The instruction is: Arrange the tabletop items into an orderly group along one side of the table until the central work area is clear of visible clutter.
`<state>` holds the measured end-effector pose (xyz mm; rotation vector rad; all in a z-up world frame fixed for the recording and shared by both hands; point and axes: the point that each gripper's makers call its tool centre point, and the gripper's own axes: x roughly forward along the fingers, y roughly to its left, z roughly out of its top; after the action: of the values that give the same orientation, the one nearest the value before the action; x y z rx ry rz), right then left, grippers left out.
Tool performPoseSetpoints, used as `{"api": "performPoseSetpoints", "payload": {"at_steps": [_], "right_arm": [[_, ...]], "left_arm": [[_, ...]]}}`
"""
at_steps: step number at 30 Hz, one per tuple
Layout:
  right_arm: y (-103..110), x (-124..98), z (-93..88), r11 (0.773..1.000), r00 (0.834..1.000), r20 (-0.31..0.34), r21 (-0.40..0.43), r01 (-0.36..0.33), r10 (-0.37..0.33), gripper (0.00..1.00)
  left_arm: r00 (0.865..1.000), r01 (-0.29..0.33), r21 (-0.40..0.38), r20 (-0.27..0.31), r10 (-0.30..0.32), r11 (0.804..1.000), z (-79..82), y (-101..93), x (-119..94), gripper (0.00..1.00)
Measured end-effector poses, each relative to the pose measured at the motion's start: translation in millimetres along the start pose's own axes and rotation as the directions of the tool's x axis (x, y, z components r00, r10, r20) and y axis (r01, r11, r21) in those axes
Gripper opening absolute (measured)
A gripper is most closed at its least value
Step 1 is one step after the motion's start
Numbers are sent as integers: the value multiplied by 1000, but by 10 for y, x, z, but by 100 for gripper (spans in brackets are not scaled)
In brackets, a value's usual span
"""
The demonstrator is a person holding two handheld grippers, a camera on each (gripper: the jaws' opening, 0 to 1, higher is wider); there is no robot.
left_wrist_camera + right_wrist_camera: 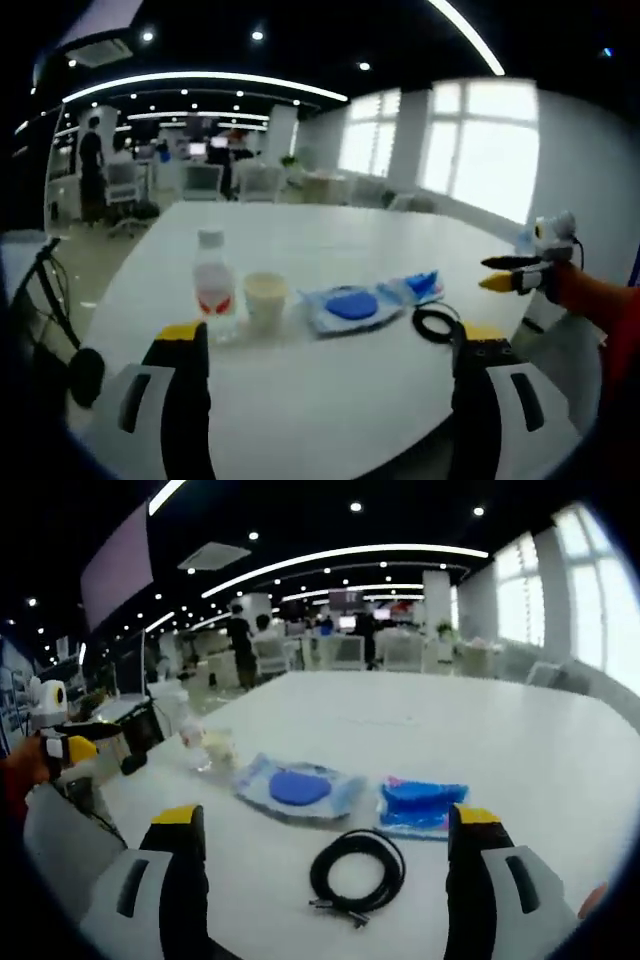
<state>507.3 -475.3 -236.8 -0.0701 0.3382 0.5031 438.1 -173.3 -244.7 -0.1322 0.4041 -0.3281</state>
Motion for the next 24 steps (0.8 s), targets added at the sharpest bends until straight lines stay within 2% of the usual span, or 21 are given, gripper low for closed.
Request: {"api": "performPoseSetpoints", "payload": {"at_steps": [1,4,8,13,16,21,24], "right_arm": [[1,-15,68,1000,999,34,-7,7,-7,100],[25,-54,88,999,999,44,-33,22,-20,100],[32,-56,98,998,999,43,-65,26,-23,100],[15,-59,100,1000,998,54,-15,10,-9,99],[19,-63,148,1000,997,80,2,6,-6,100],[62,-40,104,1000,998,60,-10,-8,9,100],[42,-47,100,1000,998,59,0,-4,4,100]], "left_arm": [[1000,3,-2,15,-3,1000,10,-28,20,99],[998,-39,54,41,37,998,66,-14,-17,98],[999,-30,16,32,29,999,40,-47,6,98],[995,-54,-25,88,56,998,130,-9,-37,96],[994,-63,-13,86,64,998,125,70,-10,97],[993,-63,-10,102,64,998,148,56,-12,97],[994,-63,-5,90,63,998,113,168,27,96]]}}
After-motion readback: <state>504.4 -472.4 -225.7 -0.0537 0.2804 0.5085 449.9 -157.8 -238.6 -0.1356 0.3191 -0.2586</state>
